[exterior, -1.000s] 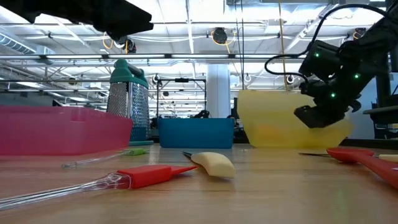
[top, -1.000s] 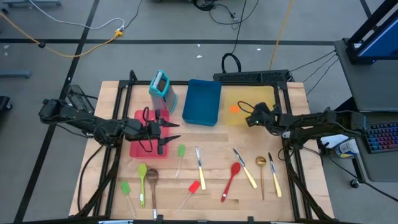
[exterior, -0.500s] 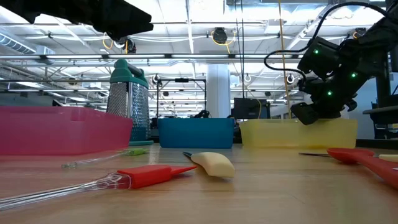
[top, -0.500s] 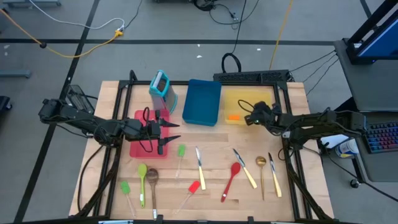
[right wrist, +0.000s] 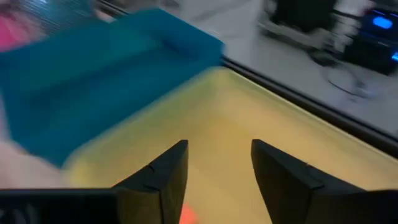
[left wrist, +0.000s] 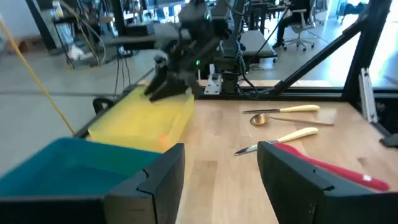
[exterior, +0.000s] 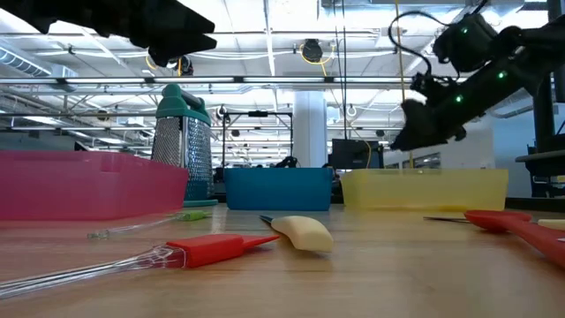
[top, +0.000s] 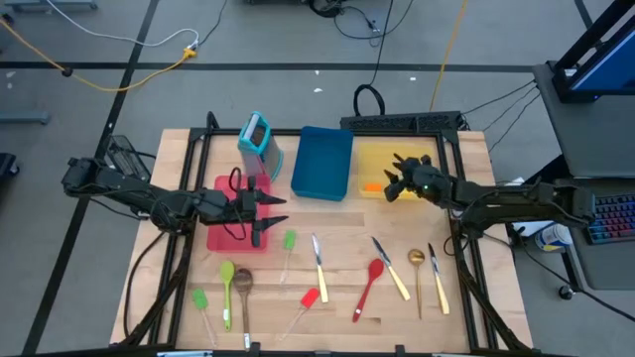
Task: Pick & Place Kitchen Items
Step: Put the top green spatula into the yellow bin
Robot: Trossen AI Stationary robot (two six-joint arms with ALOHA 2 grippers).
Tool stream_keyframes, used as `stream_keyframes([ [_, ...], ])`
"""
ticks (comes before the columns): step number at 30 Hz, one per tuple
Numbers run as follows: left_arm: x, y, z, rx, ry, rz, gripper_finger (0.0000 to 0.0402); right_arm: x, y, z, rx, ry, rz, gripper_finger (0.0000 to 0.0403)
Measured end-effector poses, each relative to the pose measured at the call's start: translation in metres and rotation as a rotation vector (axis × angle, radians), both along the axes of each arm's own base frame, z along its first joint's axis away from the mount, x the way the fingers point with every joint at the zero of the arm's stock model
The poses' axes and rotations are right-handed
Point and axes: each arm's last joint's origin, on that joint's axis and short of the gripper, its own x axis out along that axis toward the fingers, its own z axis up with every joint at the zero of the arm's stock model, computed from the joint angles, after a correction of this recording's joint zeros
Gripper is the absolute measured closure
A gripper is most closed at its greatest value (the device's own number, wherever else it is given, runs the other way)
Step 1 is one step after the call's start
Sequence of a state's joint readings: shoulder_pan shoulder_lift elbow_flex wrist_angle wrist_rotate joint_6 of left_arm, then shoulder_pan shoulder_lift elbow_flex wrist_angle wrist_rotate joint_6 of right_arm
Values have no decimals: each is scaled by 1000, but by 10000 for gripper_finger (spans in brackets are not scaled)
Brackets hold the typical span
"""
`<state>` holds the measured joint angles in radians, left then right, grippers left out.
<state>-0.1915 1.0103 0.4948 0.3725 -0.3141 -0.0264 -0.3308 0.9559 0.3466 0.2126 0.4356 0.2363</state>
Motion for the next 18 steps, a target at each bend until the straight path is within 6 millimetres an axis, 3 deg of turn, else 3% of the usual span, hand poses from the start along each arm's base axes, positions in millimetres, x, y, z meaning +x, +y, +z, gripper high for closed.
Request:
stream_keyframes([
  [10,7,-14,-11,-188,44,-21,195,15,23,19,-123,-129,297,188],
  [18,43,-31,-2,-205,310,84,195,24,37,29,-276,-172,415,191],
])
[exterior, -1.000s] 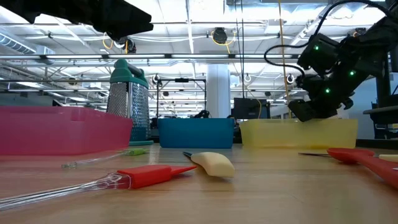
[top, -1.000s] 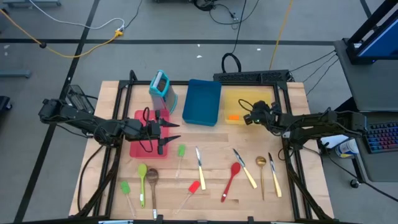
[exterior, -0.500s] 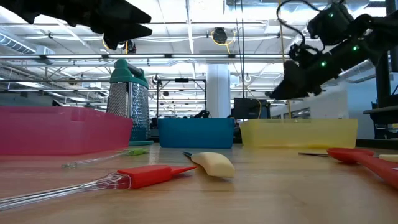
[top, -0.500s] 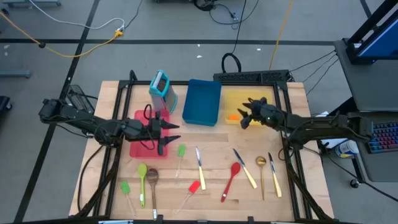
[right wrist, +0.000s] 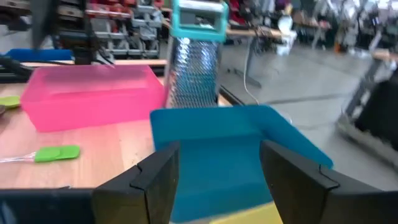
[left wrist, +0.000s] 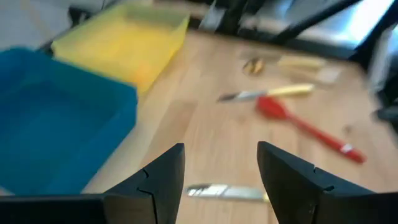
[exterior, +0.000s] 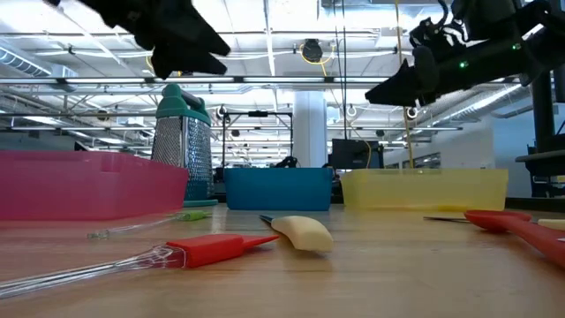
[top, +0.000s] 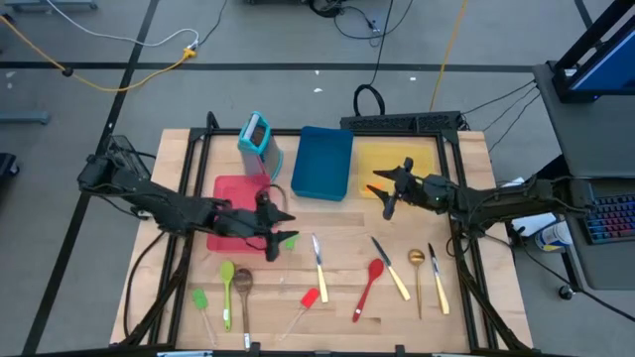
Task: Pick & Place Kitchen Items
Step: Put the top green spatula into the yellow bin
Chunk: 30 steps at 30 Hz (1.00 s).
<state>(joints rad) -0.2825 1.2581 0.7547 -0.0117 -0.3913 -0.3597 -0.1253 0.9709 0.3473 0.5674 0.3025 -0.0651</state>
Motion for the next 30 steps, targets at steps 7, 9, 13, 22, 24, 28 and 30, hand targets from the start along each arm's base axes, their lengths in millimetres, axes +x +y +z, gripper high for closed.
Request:
stream_keyframes([
  [7,28,-8,-1,-156,258,124,195,9,2,-2,-111,3,30,191],
  [9,35,-9,-7,-190,301,115,195,11,2,-3,-129,4,29,191],
  [13,46,-5,-24,-273,341,167,195,17,1,-7,-163,5,28,195],
  [22,61,20,-69,-422,536,277,195,26,0,-9,-306,-16,29,199],
  [24,59,27,-77,-445,603,290,195,27,0,-9,-333,-17,29,199],
  [28,53,36,-82,-480,697,310,194,28,0,-8,-364,-14,28,198],
  [30,51,38,-82,-480,720,307,194,28,0,-9,-376,-7,29,198],
])
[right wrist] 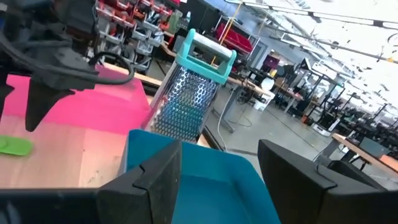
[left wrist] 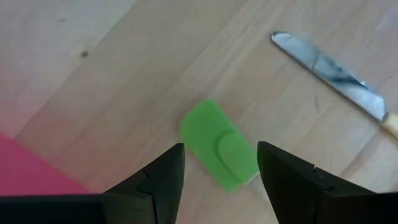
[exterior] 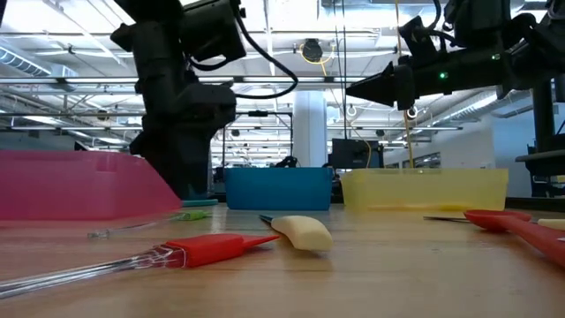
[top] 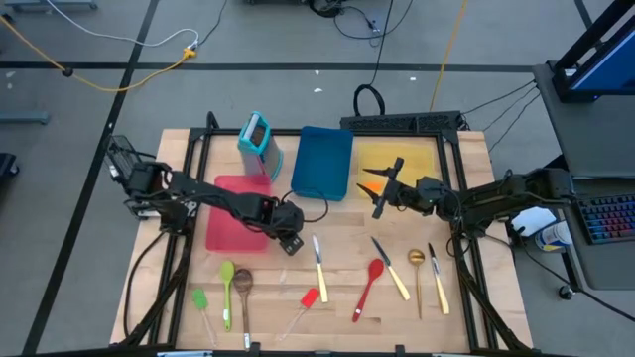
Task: Pick & Place Kitchen Items
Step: Put the top green spatula into the yellow bin
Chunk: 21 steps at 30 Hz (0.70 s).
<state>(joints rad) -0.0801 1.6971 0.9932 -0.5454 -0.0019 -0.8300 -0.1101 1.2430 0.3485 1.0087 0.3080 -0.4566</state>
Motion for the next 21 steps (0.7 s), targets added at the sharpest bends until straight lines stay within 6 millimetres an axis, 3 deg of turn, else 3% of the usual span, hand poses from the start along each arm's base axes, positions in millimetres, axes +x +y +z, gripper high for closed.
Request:
stream_keyframes([
  [5,-4,8,1,-13,36,-48,182,0,0,1,-2,-7,0,202],
  [13,-25,24,-3,-9,258,-106,115,0,0,-3,49,14,2,202],
  [21,0,11,2,-41,2,-9,94,0,0,-6,77,27,6,202],
])
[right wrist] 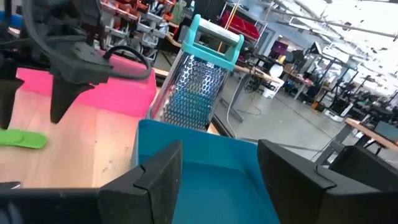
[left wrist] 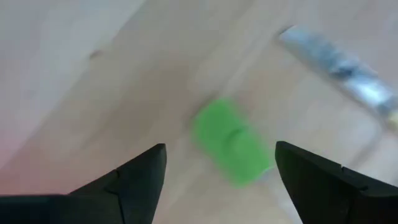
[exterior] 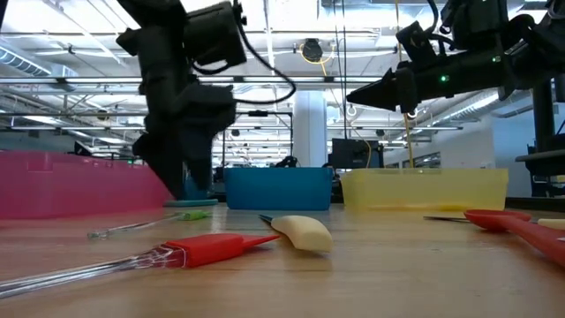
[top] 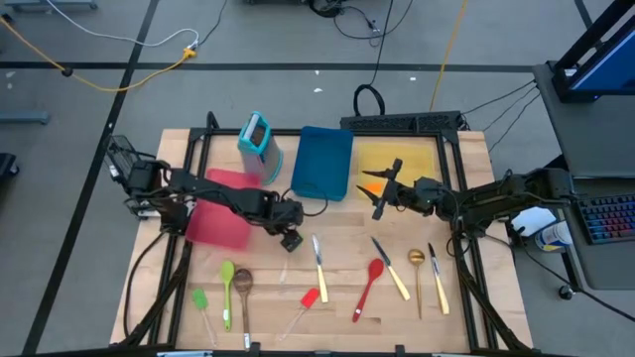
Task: Pick & Place Kitchen Items
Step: Put the top green spatula into the yellow bin
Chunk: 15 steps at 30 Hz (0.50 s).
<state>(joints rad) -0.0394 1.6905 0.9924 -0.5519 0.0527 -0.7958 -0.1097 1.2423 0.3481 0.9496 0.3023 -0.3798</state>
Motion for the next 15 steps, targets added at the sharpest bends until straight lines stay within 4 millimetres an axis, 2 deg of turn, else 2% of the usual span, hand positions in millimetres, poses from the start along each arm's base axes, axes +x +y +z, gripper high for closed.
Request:
stream_keyframes([
  [7,-4,1,-1,80,38,145,94,1,2,-1,6,4,70,202],
  [13,2,-2,0,80,-23,151,94,1,2,-1,5,4,72,202],
  [15,4,-3,-6,82,-10,163,94,1,2,0,4,4,72,202],
])
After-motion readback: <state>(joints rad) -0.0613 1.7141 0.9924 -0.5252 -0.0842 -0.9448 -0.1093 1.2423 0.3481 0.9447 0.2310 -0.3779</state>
